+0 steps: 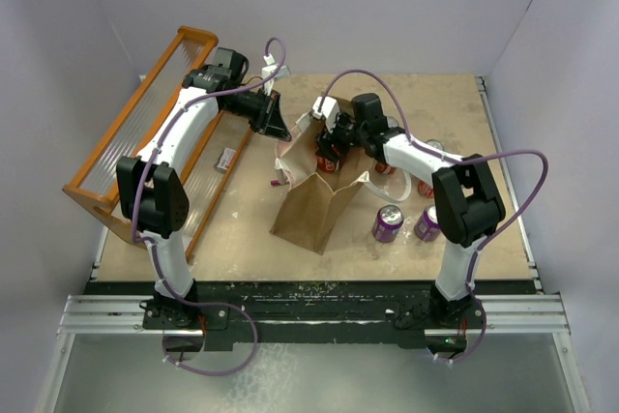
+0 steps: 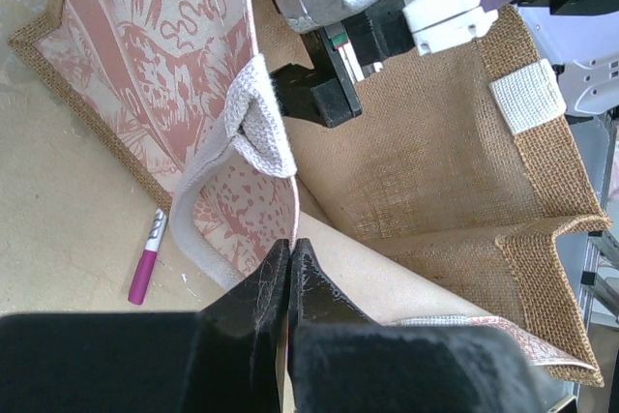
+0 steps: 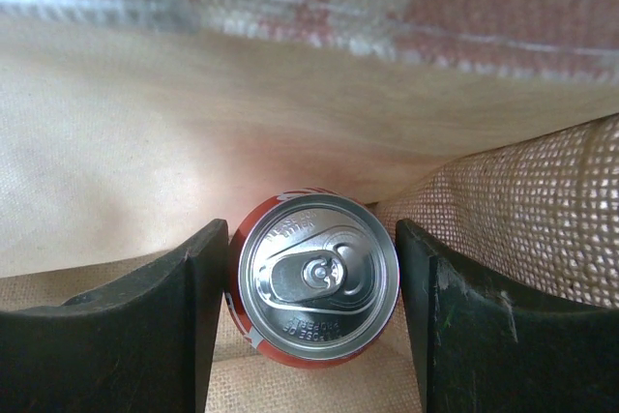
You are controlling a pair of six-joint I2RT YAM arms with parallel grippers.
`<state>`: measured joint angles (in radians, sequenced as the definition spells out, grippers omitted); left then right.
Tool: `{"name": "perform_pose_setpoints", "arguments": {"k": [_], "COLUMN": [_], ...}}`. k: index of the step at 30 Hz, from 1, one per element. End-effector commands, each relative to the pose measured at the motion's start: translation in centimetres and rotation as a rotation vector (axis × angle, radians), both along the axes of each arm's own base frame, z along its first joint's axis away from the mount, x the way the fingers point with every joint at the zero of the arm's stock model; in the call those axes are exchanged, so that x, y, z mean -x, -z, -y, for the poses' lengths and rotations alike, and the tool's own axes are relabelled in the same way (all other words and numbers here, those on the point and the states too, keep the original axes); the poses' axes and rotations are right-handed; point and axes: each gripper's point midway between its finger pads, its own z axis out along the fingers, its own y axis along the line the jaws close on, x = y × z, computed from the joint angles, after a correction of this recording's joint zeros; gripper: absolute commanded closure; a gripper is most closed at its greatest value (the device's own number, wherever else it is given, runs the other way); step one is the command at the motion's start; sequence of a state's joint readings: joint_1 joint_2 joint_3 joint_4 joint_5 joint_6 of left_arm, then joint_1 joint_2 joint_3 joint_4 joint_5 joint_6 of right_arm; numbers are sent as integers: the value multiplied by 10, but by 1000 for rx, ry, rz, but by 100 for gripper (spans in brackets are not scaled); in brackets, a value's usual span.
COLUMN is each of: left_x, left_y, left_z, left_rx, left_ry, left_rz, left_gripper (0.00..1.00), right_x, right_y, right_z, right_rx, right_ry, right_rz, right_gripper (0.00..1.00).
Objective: Place the beverage into the canvas bag
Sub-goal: Place the drink in the canvas bag.
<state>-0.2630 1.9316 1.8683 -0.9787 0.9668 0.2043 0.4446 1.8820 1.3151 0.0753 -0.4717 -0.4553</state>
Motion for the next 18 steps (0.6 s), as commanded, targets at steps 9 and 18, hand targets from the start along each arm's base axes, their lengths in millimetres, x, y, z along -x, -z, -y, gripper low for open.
{"name": "perform_pose_setpoints", "arguments": {"k": [9, 18], "left_x": [5, 4], "left_y": [-11, -12], "left_z": [0, 0], "left_rx": [-3, -6], "left_ry": [21, 23], "left_rz": [58, 67], "left_gripper": [100, 100], "right_x": [4, 6], "right_y": [-25, -25], "right_z": [-13, -12], "right_rx": [-54, -49], "right_ry": [-84, -84], "right_rz": [149, 132], "right_gripper": [89, 68]}}
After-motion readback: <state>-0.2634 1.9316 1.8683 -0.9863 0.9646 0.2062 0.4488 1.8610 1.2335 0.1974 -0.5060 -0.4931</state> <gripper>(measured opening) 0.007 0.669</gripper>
